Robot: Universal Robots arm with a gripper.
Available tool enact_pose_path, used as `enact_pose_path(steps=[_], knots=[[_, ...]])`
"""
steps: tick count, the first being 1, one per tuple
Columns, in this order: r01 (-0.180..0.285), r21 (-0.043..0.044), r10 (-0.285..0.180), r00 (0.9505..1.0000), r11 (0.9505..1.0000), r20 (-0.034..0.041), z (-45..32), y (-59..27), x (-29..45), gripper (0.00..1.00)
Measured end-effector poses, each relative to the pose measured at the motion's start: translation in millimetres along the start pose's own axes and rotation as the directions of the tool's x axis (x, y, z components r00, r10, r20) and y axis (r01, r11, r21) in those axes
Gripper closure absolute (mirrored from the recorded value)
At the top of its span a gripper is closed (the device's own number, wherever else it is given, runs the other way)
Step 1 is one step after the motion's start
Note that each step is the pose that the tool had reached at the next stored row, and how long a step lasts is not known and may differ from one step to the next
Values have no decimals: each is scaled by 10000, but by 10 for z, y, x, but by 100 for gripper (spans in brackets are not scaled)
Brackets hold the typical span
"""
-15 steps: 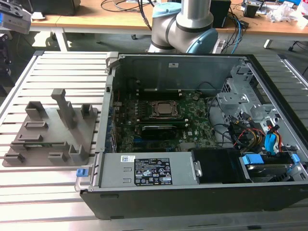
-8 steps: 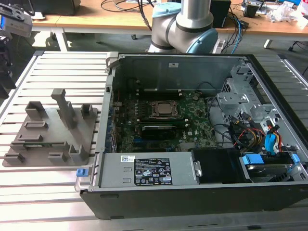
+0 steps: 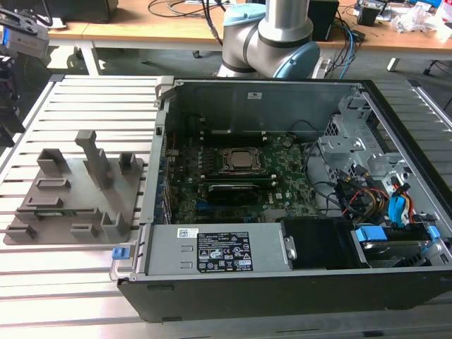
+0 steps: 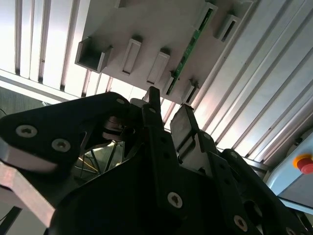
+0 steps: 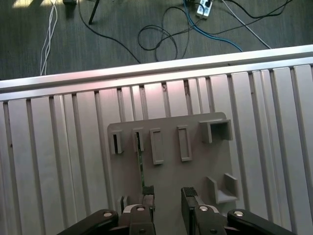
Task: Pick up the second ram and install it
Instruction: 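Pick up the second ram and move it above second insertion slot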
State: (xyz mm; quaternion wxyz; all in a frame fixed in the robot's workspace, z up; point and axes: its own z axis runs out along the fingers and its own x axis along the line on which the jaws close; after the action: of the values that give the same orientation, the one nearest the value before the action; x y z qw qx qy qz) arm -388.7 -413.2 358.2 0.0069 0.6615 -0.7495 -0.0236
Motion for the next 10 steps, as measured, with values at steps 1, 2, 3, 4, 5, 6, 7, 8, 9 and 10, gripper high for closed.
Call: enact_pose_path(steps=[1, 2, 3, 4, 5, 6, 7, 8, 9, 10], knots=[[0, 0, 0, 10000, 10000, 0, 36, -2, 1, 64], [0, 0, 0, 10000, 10000, 0, 60, -3, 1, 64], [0, 1, 0, 10000, 10000, 1, 70, -4, 1, 64], [0, 1, 0, 10000, 10000, 0, 77, -4, 2, 64], [0, 1, 0, 10000, 10000, 0, 82, -4, 2, 64], [0, 0, 0, 10000, 10000, 0, 95, -5, 2, 64], [0, 1, 0, 10000, 10000, 0, 101, -5, 2, 64], [0, 0, 0, 10000, 10000, -1, 106, -5, 2, 64], [0, 0, 0, 10000, 10000, 0, 114, -6, 2, 64], [0, 0, 0, 10000, 10000, -1, 120, -6, 3, 64]])
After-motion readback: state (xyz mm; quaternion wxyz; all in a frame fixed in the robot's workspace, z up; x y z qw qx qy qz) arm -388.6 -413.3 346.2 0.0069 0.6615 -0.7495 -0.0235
